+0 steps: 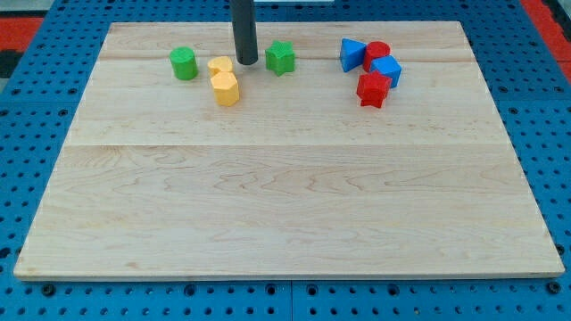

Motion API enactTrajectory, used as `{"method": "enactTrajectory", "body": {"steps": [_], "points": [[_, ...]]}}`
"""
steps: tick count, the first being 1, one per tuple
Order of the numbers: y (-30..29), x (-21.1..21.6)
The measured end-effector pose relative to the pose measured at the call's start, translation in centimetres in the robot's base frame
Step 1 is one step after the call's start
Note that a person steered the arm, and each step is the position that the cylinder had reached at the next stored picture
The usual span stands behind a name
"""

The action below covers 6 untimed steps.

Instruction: Nudge the green star a bit right

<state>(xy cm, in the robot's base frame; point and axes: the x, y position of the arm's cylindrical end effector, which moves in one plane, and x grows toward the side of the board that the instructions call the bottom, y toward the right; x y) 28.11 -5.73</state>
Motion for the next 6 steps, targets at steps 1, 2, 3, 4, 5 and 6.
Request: {"method": "enactTrajectory", "body": {"steps": [1, 2, 3, 4, 5, 6], "points": [[-1.9, 1.2], [-4.8, 1.7], [-5.7, 1.9], [0.2, 1.9], [5.4, 4.0], [4.7, 7.5]]}}
